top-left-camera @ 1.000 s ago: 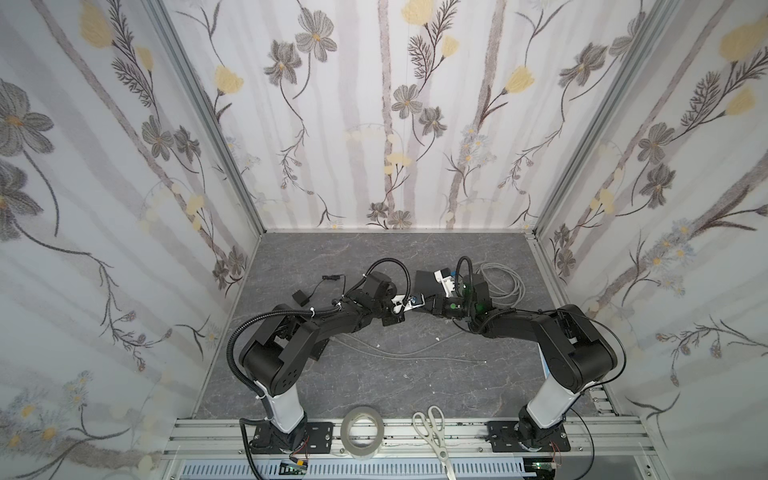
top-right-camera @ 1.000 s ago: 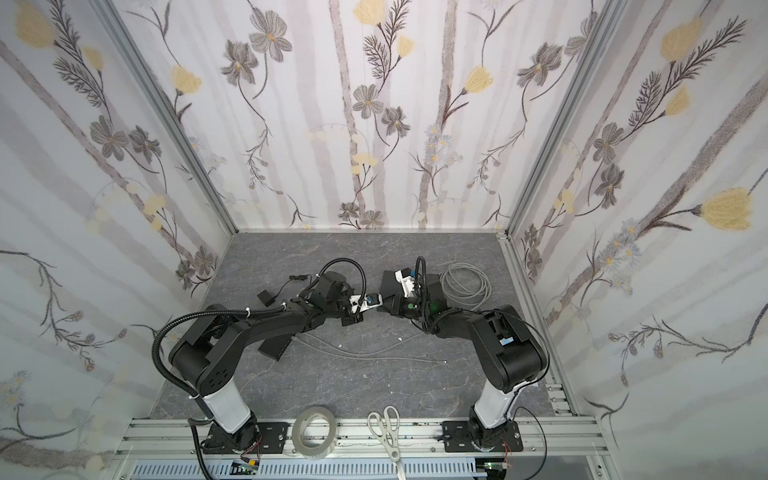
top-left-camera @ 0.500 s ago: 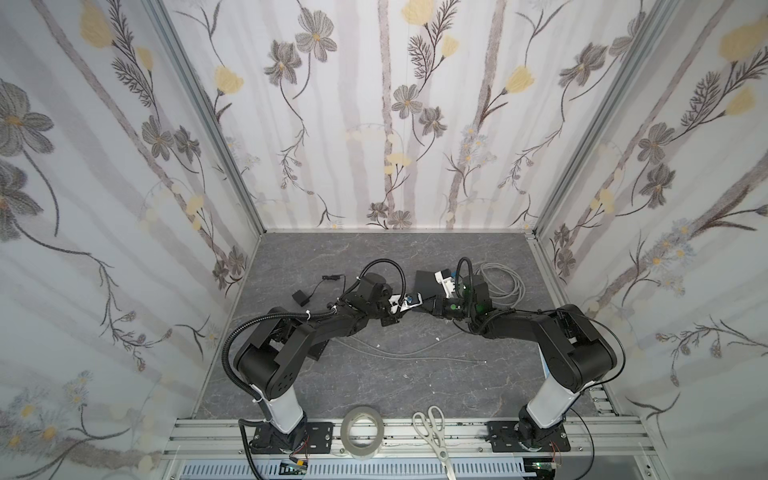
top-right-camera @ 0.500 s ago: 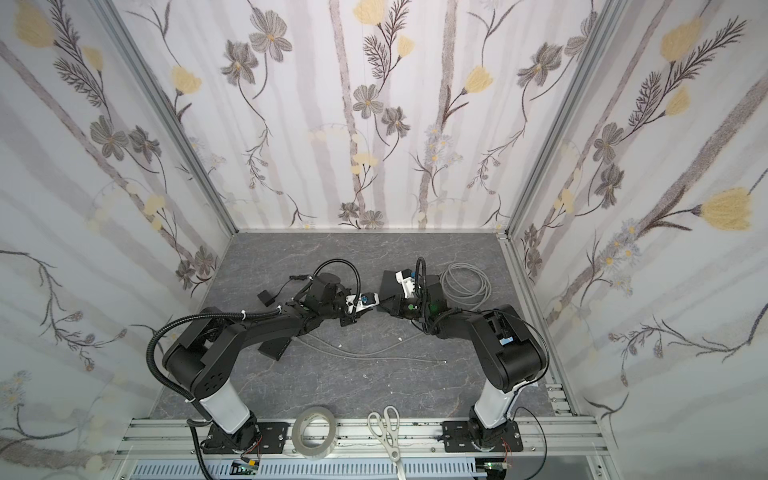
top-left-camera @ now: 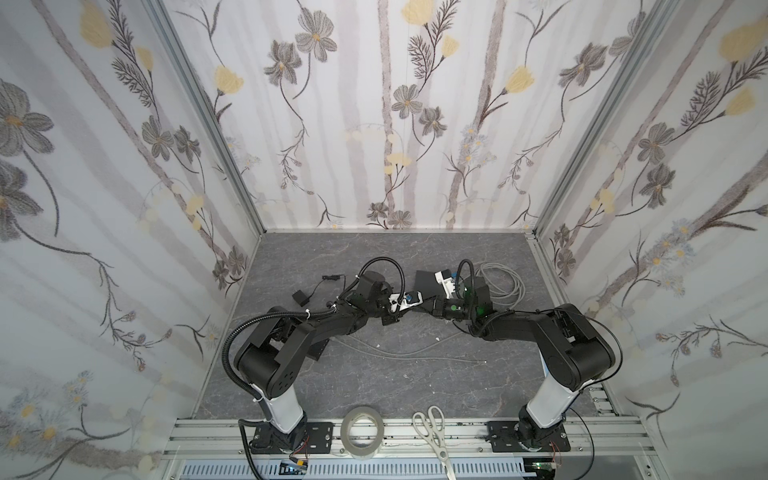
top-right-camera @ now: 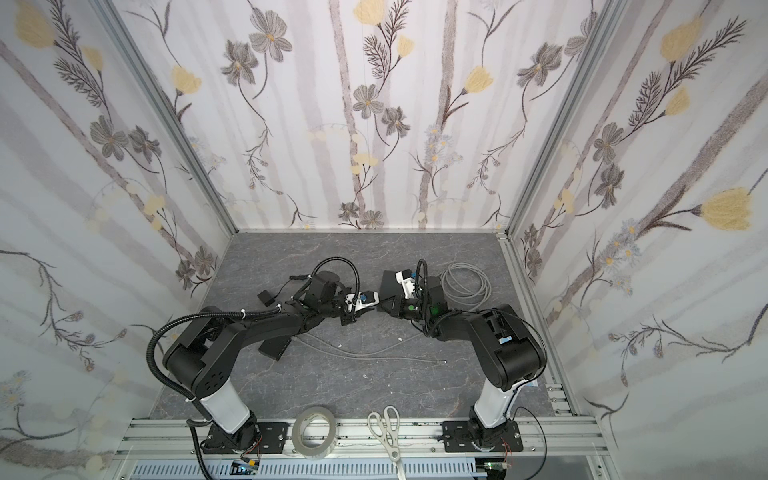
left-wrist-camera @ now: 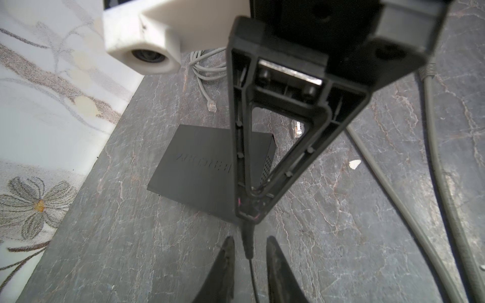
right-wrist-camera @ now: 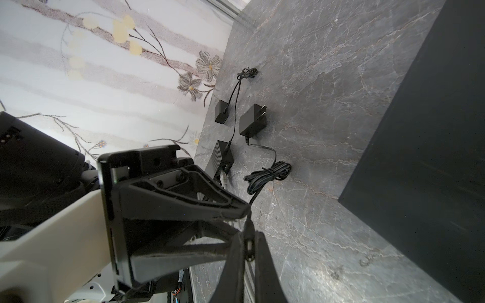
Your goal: Insert the plug into the switch port
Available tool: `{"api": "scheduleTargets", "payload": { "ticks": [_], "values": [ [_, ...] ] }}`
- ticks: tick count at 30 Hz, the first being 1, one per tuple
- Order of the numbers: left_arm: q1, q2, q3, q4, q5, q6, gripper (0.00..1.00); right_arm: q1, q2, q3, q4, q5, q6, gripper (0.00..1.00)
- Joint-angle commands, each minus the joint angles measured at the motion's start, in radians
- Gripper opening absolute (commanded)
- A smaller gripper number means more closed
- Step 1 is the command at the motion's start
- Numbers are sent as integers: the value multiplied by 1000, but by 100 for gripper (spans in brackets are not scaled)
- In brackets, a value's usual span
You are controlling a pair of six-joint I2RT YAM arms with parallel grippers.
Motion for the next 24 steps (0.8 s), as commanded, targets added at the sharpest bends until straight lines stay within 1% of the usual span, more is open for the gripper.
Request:
{"api": "scheduleTargets", "payload": {
  "ticks": [1, 4, 10, 15, 19, 22, 24],
  "values": [
    [0, 6, 13, -12, 27, -1, 23, 1, 5, -4, 82, -24, 19, 6],
    [-1, 14, 23, -24, 14, -4, 23, 1, 4, -5, 86, -29, 21, 6],
    [0, 17, 32, -42, 8, -4, 16, 0, -1, -11, 92, -25, 21, 6],
    [0, 15, 31, -36, -1, -9, 16, -2, -1, -14, 91, -24, 23, 6],
    [0, 9, 29, -35, -11, -12, 11, -4, 0, -16, 93, -24, 24, 6],
    [0, 7, 30, -36, -16, -14, 0, -5, 0, -17, 93, -25, 24, 6],
    [1, 8, 29, -37, -20, -14, 0, -4, -1, -19, 93, -24, 24, 7]
  ]
}}
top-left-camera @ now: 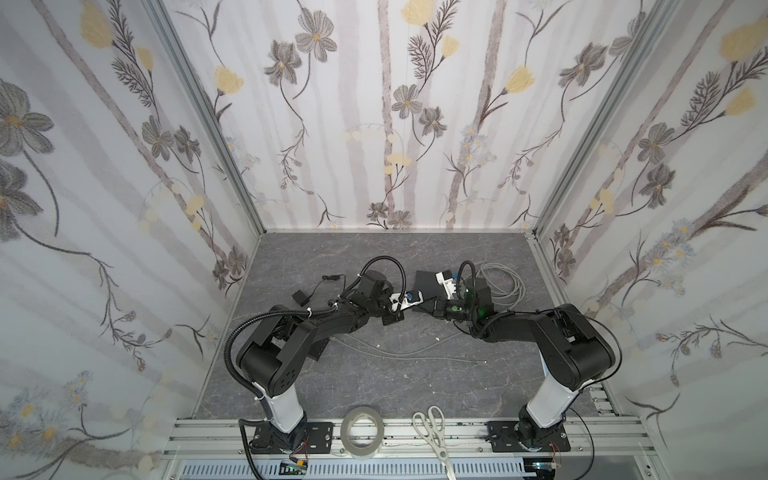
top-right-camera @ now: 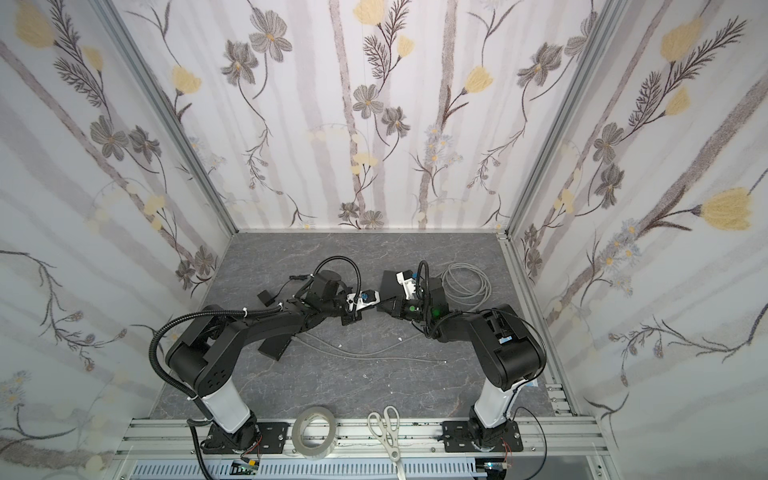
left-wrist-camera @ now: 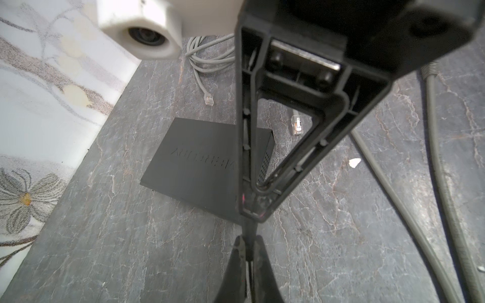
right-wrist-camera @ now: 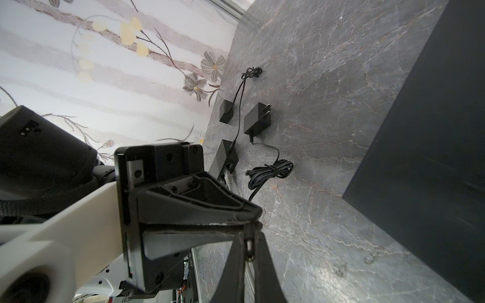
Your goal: Insert the plug into the switch port
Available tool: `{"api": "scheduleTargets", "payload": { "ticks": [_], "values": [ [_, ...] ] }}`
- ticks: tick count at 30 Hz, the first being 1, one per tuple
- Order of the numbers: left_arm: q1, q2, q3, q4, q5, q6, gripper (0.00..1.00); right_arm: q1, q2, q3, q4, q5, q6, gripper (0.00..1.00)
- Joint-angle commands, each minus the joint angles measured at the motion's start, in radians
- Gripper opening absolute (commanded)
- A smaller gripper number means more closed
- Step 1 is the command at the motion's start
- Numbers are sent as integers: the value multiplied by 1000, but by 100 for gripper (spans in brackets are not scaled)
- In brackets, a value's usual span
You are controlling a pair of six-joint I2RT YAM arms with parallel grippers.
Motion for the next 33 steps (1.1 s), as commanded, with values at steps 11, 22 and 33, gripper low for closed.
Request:
{"api": "scheduleTargets", "payload": {
  "ticks": [11, 22, 33],
  "values": [
    [1, 61, 106, -109, -184, -29, 0, -108, -132, -70, -144, 244, -4, 56],
    [-53, 225, 316, -371, -515, 10, 0, -167, -123, 64, -376, 417, -112, 57],
    [-96, 238, 314, -428, -464, 116, 0, -175, -51, 126, -423, 405, -100, 59]
  ]
}}
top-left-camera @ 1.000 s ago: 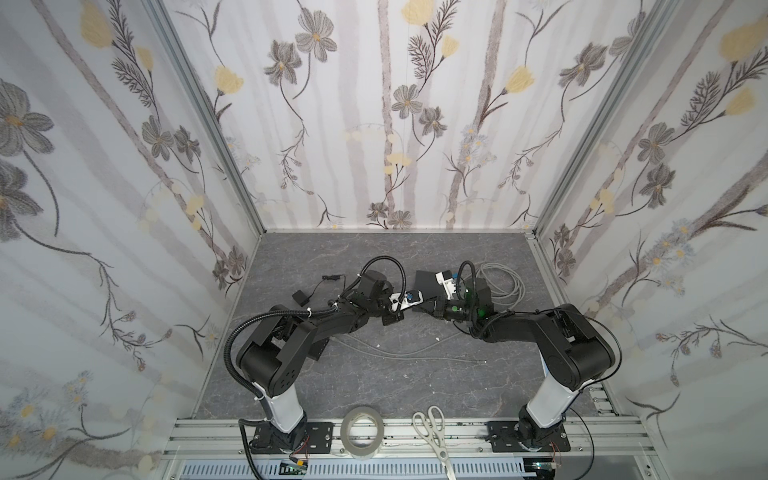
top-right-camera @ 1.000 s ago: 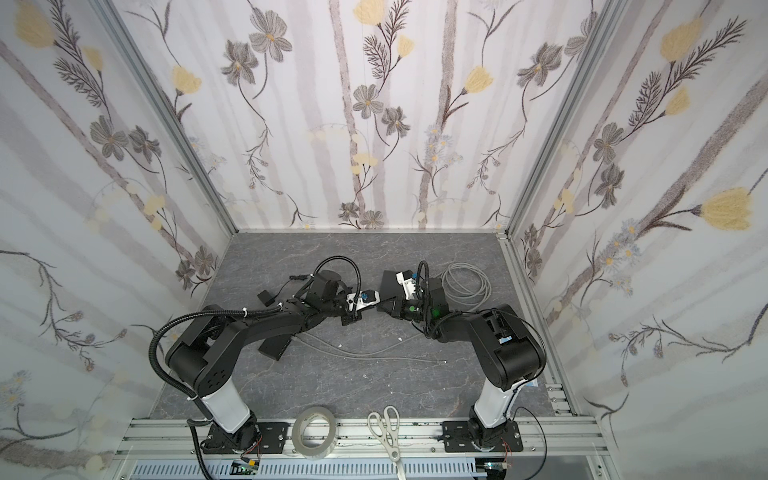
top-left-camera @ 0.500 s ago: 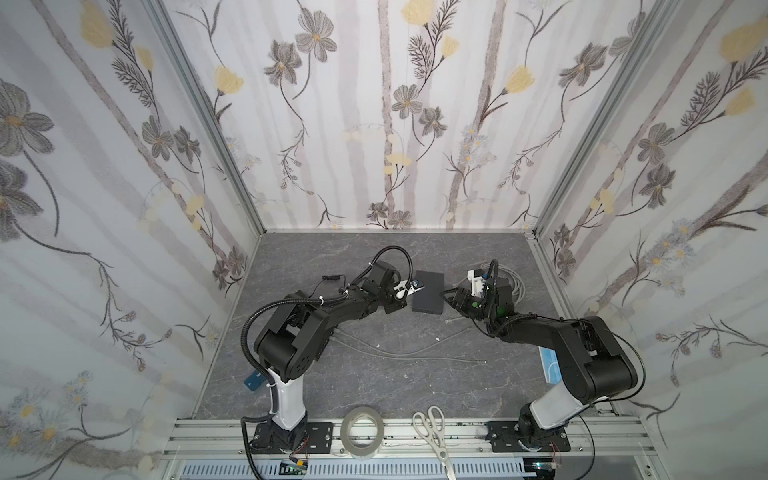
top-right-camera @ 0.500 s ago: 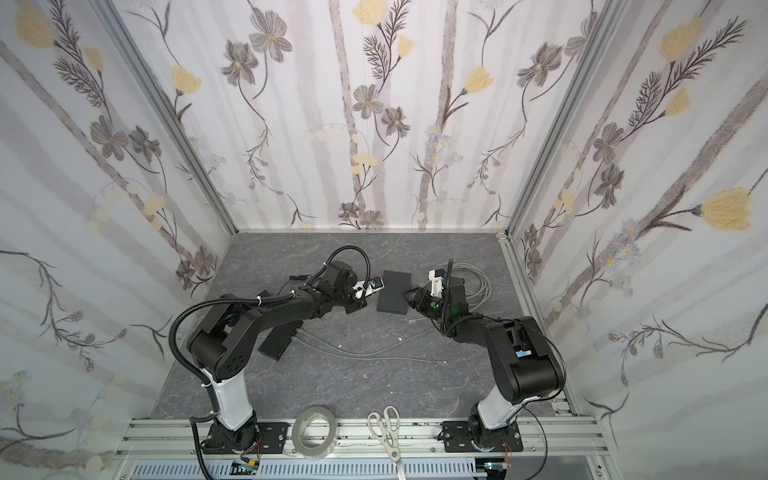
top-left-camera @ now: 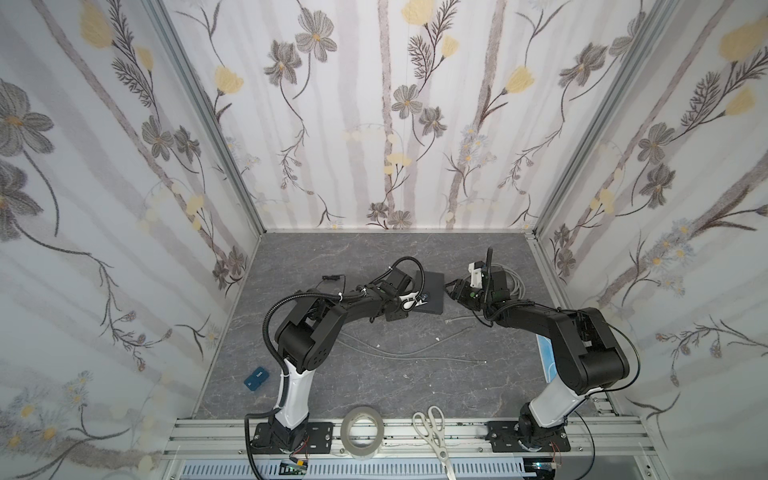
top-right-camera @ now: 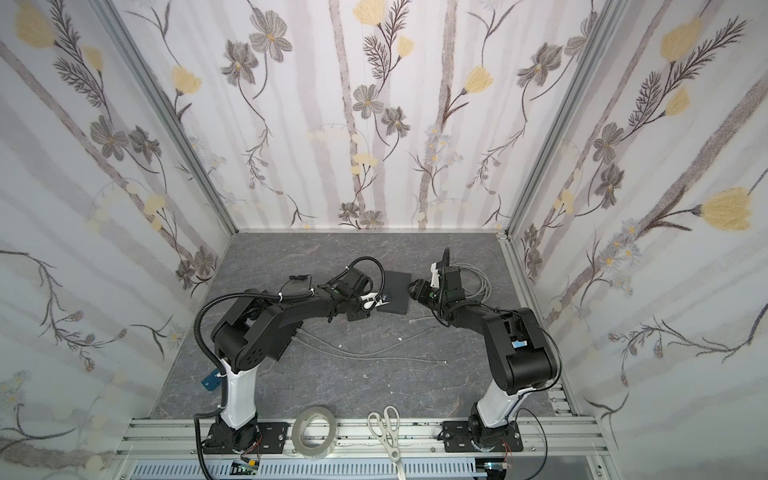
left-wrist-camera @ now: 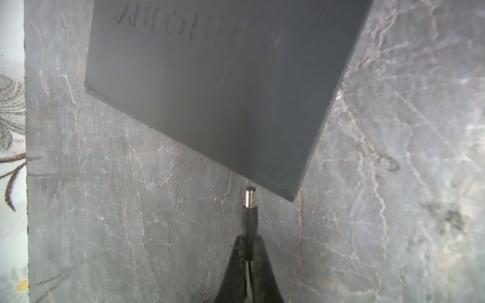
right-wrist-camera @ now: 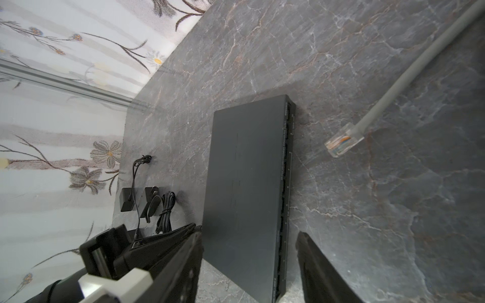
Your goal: Insert the plug into the switch port
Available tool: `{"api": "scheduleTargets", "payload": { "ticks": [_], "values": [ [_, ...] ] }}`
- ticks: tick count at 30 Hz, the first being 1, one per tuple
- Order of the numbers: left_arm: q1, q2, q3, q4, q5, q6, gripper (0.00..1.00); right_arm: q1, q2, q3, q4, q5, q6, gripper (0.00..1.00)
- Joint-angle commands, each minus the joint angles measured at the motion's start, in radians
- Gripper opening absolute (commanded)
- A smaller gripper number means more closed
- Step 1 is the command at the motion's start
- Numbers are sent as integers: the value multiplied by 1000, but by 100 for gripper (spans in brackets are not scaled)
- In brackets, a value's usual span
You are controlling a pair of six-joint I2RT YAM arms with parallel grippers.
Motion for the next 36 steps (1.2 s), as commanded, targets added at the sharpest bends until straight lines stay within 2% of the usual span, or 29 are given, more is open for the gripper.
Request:
{"api": "scheduleTargets", "payload": {
  "ticks": [1, 7, 12, 19, 25, 32, 36],
  "values": [
    [-8, -33, -32, 14, 52, 39, 0, -2, 7, 9, 4, 3, -2, 59],
    [-20, -95, -111, 108, 101, 58, 0, -8, 31, 18, 4, -19, 5, 59],
    [-22, -88, -106, 112, 103, 56, 0, -13, 47, 25, 9, -36, 8, 59],
    [-13, -79, -90, 121, 23, 16, 0, -13, 49, 21, 16, -42, 9, 59],
    [-9, -7, 8, 26, -88, -25, 0, -13, 49, 18, 24, -46, 11, 59],
    [-13, 18, 36, -22, -61, -18, 0, -12, 52, 18, 27, -53, 10, 59],
    [-24, 13, 33, -29, -7, 3, 0, -10, 56, 21, 28, -56, 10, 59]
  ]
}}
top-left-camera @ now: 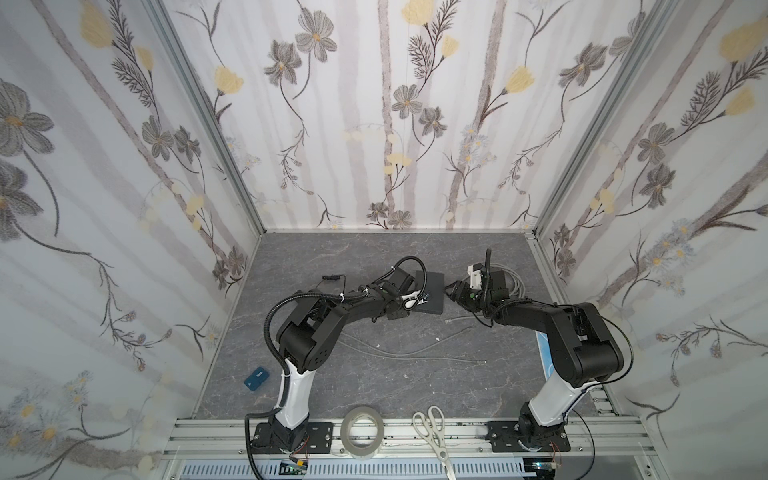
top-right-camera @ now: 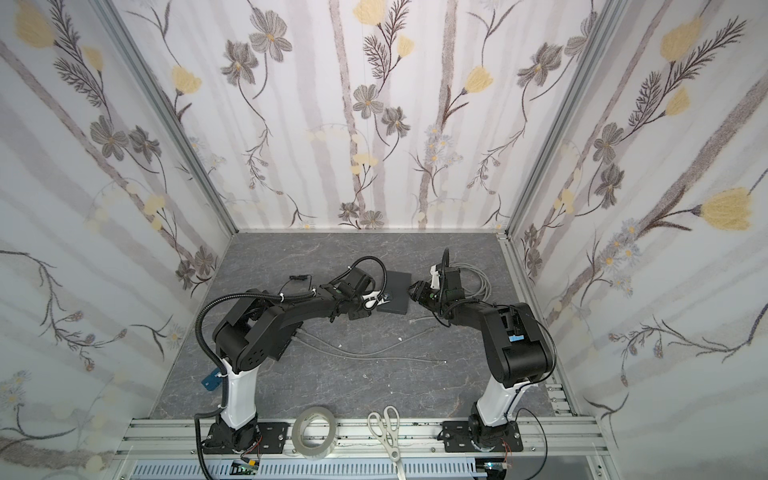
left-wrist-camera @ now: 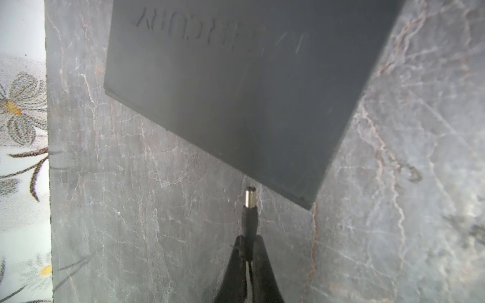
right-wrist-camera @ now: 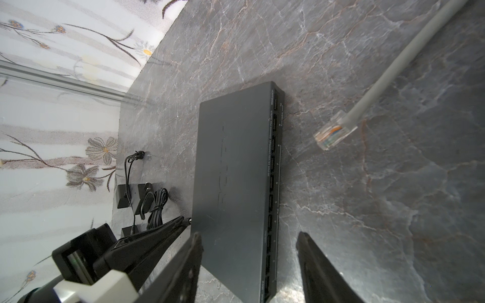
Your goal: Insert the plug into the switch port
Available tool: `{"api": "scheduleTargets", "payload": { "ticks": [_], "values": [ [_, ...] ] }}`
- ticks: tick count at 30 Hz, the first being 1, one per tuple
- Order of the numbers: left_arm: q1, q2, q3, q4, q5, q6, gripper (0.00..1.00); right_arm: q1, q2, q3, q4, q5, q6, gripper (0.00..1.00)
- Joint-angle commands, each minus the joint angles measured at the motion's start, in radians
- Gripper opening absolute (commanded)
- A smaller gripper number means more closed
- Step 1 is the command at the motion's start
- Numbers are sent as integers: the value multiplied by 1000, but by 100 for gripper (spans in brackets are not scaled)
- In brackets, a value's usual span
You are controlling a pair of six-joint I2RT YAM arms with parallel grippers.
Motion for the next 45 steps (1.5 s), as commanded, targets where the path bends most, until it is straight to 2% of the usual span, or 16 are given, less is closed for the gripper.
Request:
{"api": "scheduleTargets", "payload": {
  "ticks": [1, 8, 18, 45],
  "values": [
    [-11, -4, 3, -24, 64, 23, 0, 2, 9, 5, 28, -15, 10, 59],
    [-28, -27, -14, -21, 152, 44, 0, 5, 27, 25, 14, -24, 7, 60],
    [-9, 12, 31, -51, 60, 2, 0, 6, 51, 50, -5, -38, 0, 61],
    [-32, 40, 88, -91, 73, -36, 0, 28, 55, 68, -30, -21, -15, 61]
  ]
}}
